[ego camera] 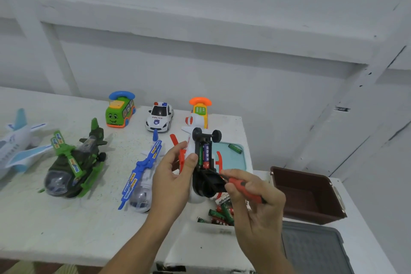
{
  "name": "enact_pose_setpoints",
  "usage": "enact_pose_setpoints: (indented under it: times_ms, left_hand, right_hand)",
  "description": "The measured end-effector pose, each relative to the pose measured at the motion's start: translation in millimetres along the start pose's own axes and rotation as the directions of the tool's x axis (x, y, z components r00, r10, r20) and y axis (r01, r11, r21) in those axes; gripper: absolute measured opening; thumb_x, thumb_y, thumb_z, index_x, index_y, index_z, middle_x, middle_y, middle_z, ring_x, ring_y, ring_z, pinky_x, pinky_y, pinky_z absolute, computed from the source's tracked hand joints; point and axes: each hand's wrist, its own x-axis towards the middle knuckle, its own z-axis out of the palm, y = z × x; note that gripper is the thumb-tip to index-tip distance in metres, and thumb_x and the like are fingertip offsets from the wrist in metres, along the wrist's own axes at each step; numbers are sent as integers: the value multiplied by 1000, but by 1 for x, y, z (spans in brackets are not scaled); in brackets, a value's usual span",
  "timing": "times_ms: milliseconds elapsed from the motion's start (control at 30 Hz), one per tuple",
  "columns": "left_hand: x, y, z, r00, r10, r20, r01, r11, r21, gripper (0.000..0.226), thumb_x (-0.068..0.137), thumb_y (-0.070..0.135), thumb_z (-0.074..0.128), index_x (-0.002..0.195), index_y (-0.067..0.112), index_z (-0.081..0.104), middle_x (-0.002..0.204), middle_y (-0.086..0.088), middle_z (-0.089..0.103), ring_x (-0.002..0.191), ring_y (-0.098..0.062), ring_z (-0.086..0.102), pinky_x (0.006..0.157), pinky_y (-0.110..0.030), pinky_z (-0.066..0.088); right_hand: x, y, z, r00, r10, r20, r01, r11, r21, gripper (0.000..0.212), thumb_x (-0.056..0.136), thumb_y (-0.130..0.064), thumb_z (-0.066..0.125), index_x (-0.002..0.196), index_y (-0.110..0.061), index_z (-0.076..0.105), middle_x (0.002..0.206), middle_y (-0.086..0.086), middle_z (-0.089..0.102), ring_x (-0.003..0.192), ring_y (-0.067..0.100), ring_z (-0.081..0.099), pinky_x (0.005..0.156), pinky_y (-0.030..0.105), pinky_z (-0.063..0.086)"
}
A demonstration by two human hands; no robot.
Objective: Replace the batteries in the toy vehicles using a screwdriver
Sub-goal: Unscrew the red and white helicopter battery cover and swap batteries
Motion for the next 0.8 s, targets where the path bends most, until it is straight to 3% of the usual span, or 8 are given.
enact_pose_setpoints:
  times_ms: [67, 133, 367, 400, 467, 567, 667, 800]
  left_hand:
    - [0, 0, 1, 1000, -6, -4, 6, 1000, -9, 33, 87, 43, 61, 120, 38, 58, 118, 3, 65, 111, -13, 61, 94, -38, 53]
    - [1, 1, 2, 1000, -18, -6, 17, 999, -30, 29, 90, 40, 60, 119, 40, 57, 119, 5, 65, 111, -13, 61, 94, -39, 53]
    - [3, 5, 6, 1000, -16, -11, 16, 1000, -12, 30, 91, 36, 62, 121, 38, 58, 117, 8, 62, 107, -5, 57, 86, -27, 51]
    - [3, 5, 6, 1000, -13, -12, 13, 1000, -1, 32, 91, 35, 62, 123, 35, 59, 116, 9, 62, 107, -4, 57, 84, -23, 50]
    - [3, 4, 6, 1000, -5, -10, 5, 1000, 19, 34, 90, 34, 63, 124, 32, 60, 114, 10, 62, 108, -5, 57, 83, -22, 51]
    - [2, 3, 4, 1000, 7, 15, -8, 999, 39, 35, 90, 34, 63, 124, 33, 60, 115, 9, 64, 110, -9, 58, 87, -29, 54]
    - [1, 2, 4, 999, 10, 37, -12, 999, 48, 35, 90, 34, 64, 125, 34, 59, 115, 9, 64, 109, -7, 58, 79, -16, 49]
    - [-1, 6, 7, 999, 19, 39, -21, 999, 38, 32, 89, 33, 65, 120, 38, 58, 107, 20, 61, 105, 1, 57, 69, -7, 48]
  right_hand:
    - [-3, 3, 1, 1000, 3, -2, -3, 999, -36, 18, 98, -24, 56, 88, -9, 50, 112, 7, 70, 101, 27, 69, 78, 47, 60]
    - [-4, 4, 2, 999, -44, 6, 45, 997, -65, 23, 99, -24, 54, 80, -13, 46, 115, 6, 68, 105, 24, 69, 81, 42, 60]
    - [-3, 1, 0, 1000, 15, -25, -16, 998, -58, 20, 97, -26, 58, 79, -24, 49, 114, -2, 70, 105, 21, 69, 77, 47, 60]
    - [0, -3, 1, 997, 41, -64, -43, 999, -25, 20, 95, -20, 62, 83, -32, 51, 110, -2, 71, 101, 24, 70, 76, 48, 60]
    - [9, -13, 1, 973, 126, -194, -105, 988, 115, 45, 90, -1, 64, 98, -43, 49, 102, 7, 71, 91, 33, 71, 75, 49, 59]
    - [34, -18, -11, 862, 387, -327, -278, 901, 332, 46, 88, 2, 58, 106, -36, 41, 95, 18, 68, 81, 36, 72, 70, 44, 60]
    - [65, -12, -24, 791, 565, -235, -457, 801, 387, 44, 94, 3, 55, 112, -33, 39, 94, 25, 65, 76, 37, 71, 64, 36, 60]
    - [87, -10, -26, 827, 558, -74, -525, 812, 254, 45, 93, 0, 58, 113, -36, 40, 95, 23, 64, 72, 31, 72, 66, 33, 60]
